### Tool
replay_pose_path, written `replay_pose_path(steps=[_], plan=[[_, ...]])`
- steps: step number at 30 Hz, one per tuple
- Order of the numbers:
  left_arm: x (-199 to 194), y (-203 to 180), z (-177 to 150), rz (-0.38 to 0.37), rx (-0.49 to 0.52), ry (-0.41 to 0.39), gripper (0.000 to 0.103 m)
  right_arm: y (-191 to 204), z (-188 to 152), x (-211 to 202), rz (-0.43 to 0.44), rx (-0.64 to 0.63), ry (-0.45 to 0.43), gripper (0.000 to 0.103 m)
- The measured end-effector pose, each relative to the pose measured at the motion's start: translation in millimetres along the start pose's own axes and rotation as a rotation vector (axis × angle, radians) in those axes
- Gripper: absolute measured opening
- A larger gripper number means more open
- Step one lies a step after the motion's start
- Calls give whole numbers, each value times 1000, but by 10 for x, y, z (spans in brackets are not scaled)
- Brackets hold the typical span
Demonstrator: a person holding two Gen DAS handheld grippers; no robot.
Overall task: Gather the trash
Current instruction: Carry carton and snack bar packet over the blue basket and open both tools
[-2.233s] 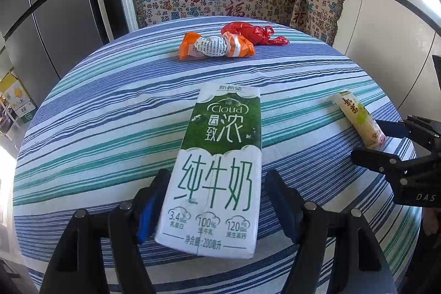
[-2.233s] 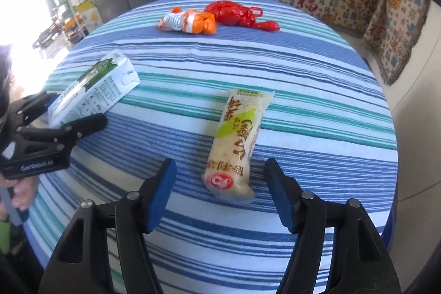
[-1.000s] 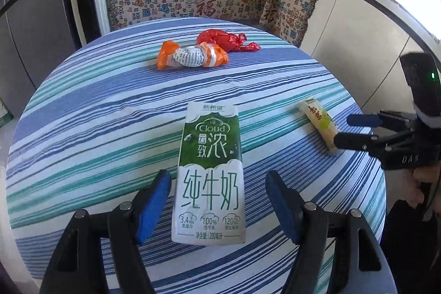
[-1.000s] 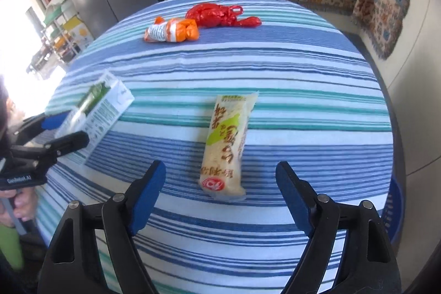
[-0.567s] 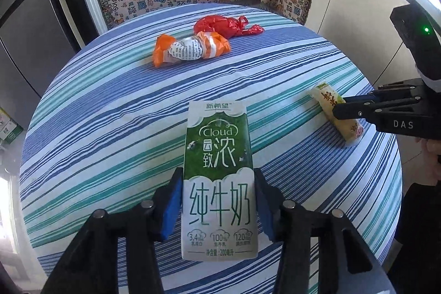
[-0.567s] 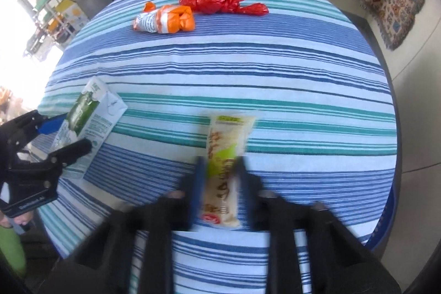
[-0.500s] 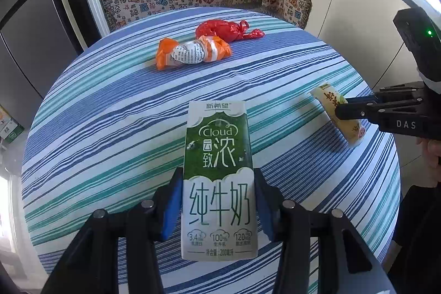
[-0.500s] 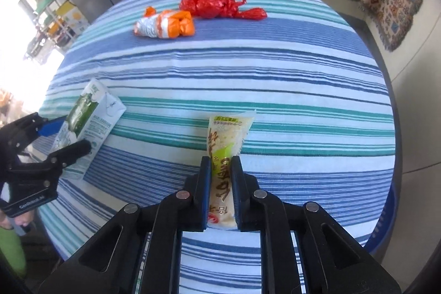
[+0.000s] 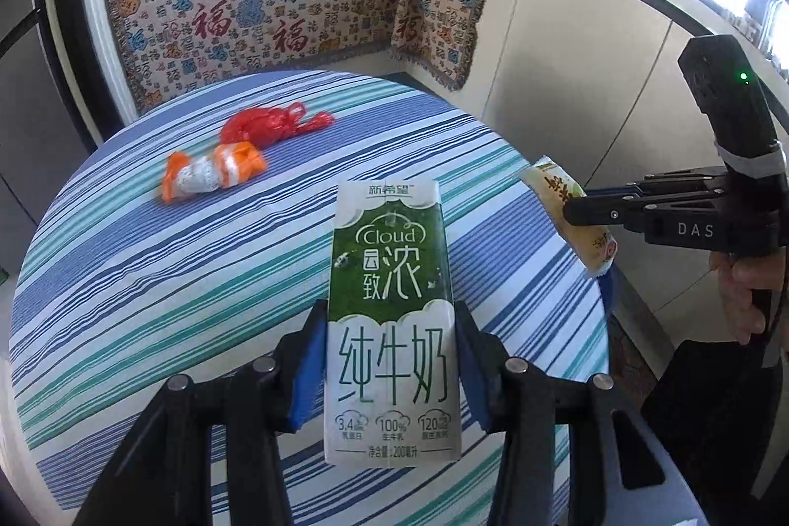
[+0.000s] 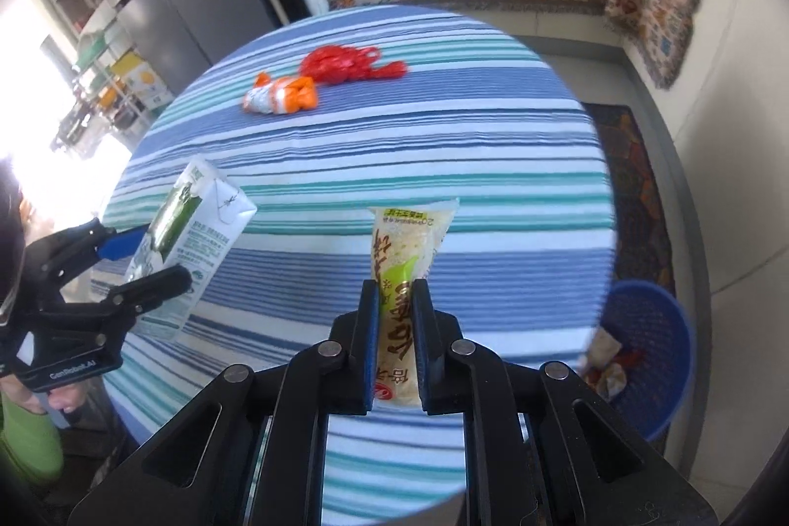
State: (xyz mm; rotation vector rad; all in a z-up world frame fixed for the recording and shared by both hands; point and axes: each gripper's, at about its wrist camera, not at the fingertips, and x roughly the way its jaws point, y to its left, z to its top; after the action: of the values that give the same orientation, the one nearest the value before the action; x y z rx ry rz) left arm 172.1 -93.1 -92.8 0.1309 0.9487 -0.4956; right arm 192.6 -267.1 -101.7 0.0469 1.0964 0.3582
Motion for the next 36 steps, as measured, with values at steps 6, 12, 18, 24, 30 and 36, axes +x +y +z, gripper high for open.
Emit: replay_pose_path(steps=[6, 12, 18, 24, 30, 36], plan=[[251, -758, 243, -116, 68, 0, 48, -844, -259, -355, -115, 138, -33, 11], [730, -1624, 441, -231, 133, 48, 48, -1605, -469, -477, -206, 227, -20, 12], [1362, -2113, 587, -240, 151, 95, 48, -2121, -609, -396, -241, 282, -21, 12], [1846, -2286, 663, -241, 139, 108, 49, -2462, -763, -286, -227, 337, -26, 12], [2225, -2392, 663, -234, 144, 136, 49, -2687, -860, -199, -200, 382, -18, 12], [2449, -2426, 644, -240, 136, 151, 51, -2780, -890, -145, -199, 385, 1, 15]])
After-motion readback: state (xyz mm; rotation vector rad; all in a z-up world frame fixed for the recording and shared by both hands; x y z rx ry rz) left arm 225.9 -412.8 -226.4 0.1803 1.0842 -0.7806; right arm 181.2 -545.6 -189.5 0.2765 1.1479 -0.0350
